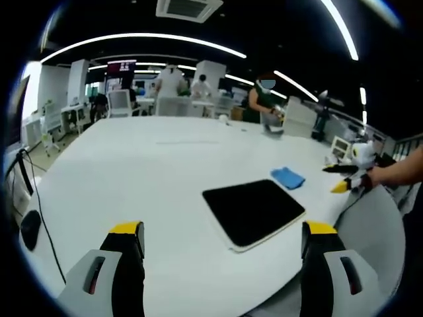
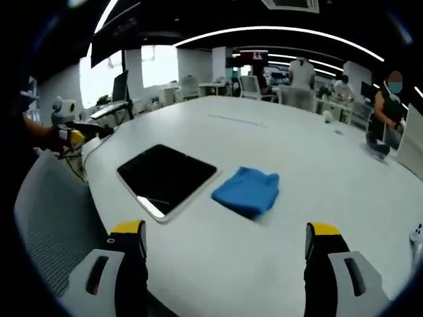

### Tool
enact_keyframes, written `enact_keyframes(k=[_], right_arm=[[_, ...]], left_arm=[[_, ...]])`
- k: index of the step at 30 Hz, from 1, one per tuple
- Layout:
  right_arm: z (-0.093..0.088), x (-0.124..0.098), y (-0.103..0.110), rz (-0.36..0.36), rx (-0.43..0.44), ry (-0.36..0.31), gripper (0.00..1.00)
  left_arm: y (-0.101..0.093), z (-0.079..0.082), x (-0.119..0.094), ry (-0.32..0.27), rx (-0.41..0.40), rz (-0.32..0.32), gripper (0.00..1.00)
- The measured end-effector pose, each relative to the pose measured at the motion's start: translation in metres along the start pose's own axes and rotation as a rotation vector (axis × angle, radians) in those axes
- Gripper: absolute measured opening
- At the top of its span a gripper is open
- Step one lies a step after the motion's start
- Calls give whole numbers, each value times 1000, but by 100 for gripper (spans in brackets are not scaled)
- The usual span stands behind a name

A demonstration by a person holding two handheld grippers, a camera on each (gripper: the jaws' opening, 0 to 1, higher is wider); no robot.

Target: Wipe the mirror surface with the cleaning cloth until all visible marks leave the cleaned area.

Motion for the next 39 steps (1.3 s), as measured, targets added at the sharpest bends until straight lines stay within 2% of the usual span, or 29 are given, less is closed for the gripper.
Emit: enact_keyframes(k=[9, 17, 19, 22, 26, 39], right_arm=[[-2, 0, 2, 5, 1, 10, 100], [-2, 1, 2, 2, 1, 14, 100], [-3, 0, 1, -1, -4, 3, 100], [-3, 0, -2, -16, 16, 18, 100], [-3, -1, -4, -27, 2, -8, 100], [-2, -2, -6, -39, 20, -8, 100]], left_arm=[[5, -2, -5, 2, -1, 5, 99], [7, 4, -6, 1, 9, 8, 99], [7, 8, -7, -15, 20, 9, 99], [8, 9, -7, -10, 11, 15, 99], [9, 16, -8, -26, 24, 16, 99], [8, 20, -10, -35, 29, 19, 99]])
Point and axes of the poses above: the point that each gripper's makers call its tool centre point, and the gripper's own axes: x roughly forward along the fingers, y roughly to its left, z roughly out of its top, the point moved 5 cm from there along -x, roughly backward along the fingers, and after that the axes turned 14 degrees about -z, right-handed, at the moved point
